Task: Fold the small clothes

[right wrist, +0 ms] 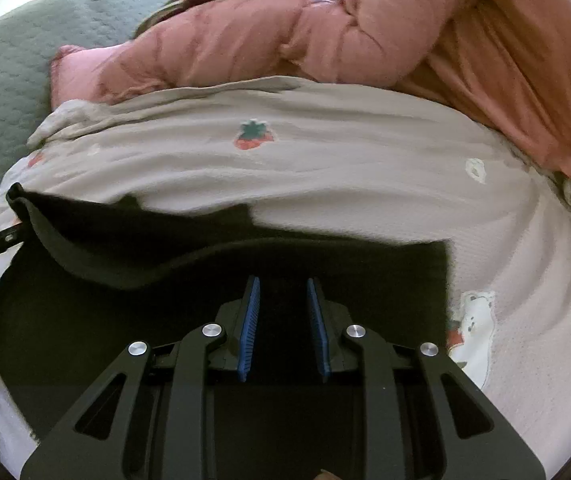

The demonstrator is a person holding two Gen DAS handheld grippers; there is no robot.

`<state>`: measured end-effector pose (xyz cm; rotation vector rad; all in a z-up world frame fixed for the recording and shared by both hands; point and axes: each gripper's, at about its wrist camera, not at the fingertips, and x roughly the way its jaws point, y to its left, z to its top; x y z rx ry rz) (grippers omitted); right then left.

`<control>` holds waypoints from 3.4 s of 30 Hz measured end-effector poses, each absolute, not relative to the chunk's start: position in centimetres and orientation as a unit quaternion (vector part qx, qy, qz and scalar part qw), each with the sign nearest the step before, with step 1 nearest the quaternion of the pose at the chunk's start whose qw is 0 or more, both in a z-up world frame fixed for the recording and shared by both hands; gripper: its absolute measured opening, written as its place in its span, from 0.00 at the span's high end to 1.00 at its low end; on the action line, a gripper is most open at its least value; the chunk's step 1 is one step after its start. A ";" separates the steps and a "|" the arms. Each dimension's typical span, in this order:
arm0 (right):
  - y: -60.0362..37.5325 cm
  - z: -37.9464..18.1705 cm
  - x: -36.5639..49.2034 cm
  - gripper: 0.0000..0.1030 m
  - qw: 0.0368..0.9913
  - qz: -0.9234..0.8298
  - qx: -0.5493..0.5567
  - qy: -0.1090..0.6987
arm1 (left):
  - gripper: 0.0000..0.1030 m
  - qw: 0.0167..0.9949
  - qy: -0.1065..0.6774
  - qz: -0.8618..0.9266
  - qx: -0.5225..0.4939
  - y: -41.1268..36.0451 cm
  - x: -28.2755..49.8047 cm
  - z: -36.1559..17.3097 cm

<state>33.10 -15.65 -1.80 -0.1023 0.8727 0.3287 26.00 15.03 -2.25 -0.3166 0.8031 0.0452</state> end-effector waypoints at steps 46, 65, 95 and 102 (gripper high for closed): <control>-25.1 -0.7 35.7 0.91 0.905 0.110 0.092 0.399 | 0.93 0.910 0.358 -0.033 -0.204 19.0 26.5 -2.6; -23.1 -3.5 35.2 0.72 0.899 0.059 -0.002 0.433 | 0.87 0.907 0.399 0.035 -0.133 18.0 26.2 -3.8; -22.1 0.3 26.4 0.45 0.916 0.103 0.021 0.387 | 0.54 0.926 0.366 0.051 -0.082 15.3 22.2 -0.2; -19.6 0.4 22.6 0.45 0.909 0.148 -0.019 0.389 | 0.53 0.930 0.360 0.022 -0.073 12.9 20.3 0.3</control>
